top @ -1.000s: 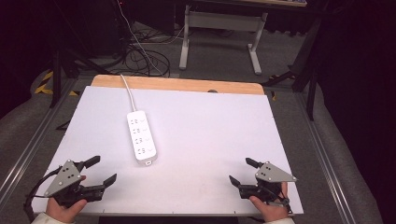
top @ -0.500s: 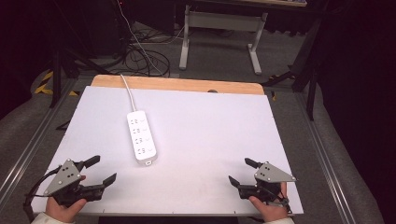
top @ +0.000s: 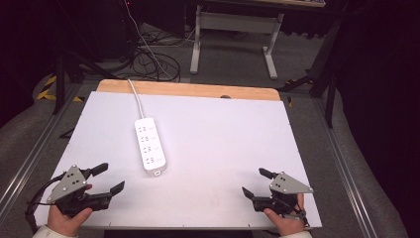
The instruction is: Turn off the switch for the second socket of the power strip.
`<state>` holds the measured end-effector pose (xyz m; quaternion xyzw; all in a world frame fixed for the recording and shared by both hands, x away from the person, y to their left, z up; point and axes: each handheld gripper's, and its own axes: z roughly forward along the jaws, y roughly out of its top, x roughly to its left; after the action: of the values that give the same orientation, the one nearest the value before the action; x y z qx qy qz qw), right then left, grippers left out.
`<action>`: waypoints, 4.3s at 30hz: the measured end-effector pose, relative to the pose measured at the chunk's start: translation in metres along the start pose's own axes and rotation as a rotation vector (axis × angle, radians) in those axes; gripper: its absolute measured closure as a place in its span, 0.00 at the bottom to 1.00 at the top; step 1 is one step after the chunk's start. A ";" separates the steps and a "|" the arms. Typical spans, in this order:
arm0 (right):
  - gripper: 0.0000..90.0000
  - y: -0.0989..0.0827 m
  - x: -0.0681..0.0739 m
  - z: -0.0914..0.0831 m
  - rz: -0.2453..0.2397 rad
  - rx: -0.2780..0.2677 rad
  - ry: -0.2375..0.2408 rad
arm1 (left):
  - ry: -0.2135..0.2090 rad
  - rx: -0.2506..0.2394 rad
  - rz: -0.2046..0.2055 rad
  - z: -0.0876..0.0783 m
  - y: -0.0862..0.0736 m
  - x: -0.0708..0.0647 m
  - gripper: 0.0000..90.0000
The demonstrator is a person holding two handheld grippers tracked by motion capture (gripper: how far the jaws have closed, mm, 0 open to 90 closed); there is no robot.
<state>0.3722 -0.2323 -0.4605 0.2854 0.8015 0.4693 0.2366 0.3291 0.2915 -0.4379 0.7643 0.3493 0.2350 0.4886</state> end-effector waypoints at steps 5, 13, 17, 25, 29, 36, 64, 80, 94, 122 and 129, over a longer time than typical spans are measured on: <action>0.20 0.000 0.000 0.001 -0.001 0.002 0.002 | -0.006 0.026 0.006 0.004 0.010 0.001 0.28; 0.20 0.000 0.000 0.001 0.004 0.004 0.006 | -0.017 0.047 0.000 0.013 0.031 0.007 0.37; 0.20 -0.001 0.000 0.001 0.004 0.005 0.007 | -0.012 0.045 0.011 0.019 0.042 0.007 0.42; 0.20 -0.001 0.000 0.001 0.004 0.005 0.011 | -0.024 0.061 0.024 0.030 0.059 0.011 0.46; 0.20 -0.001 0.000 0.001 0.005 0.003 0.012 | -0.026 0.067 0.035 0.037 0.068 0.011 0.45; 0.20 -0.001 0.000 0.001 0.003 0.005 0.013 | -0.028 0.078 0.044 0.048 0.080 0.013 0.45; 0.21 -0.003 -0.002 0.002 0.004 0.008 0.025 | -0.008 0.144 0.043 0.098 0.103 0.023 0.45; 0.21 -0.004 -0.003 0.003 0.001 0.016 0.029 | -0.005 0.179 0.014 0.127 0.106 0.030 0.45; 0.22 -0.004 -0.002 0.003 -0.003 0.016 0.041 | 0.003 0.273 -0.012 0.142 0.105 0.041 0.63; 0.24 -0.004 -0.001 0.004 -0.009 0.027 0.057 | 0.047 0.447 -0.084 0.180 0.090 0.068 1.00; 0.24 -0.005 -0.001 0.005 -0.007 0.029 0.062 | 0.041 0.465 -0.106 0.186 0.086 0.071 1.00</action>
<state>0.3750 -0.2319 -0.4665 0.2712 0.8161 0.4656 0.2090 0.5319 0.2132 -0.4349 0.8318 0.4437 0.1378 0.3037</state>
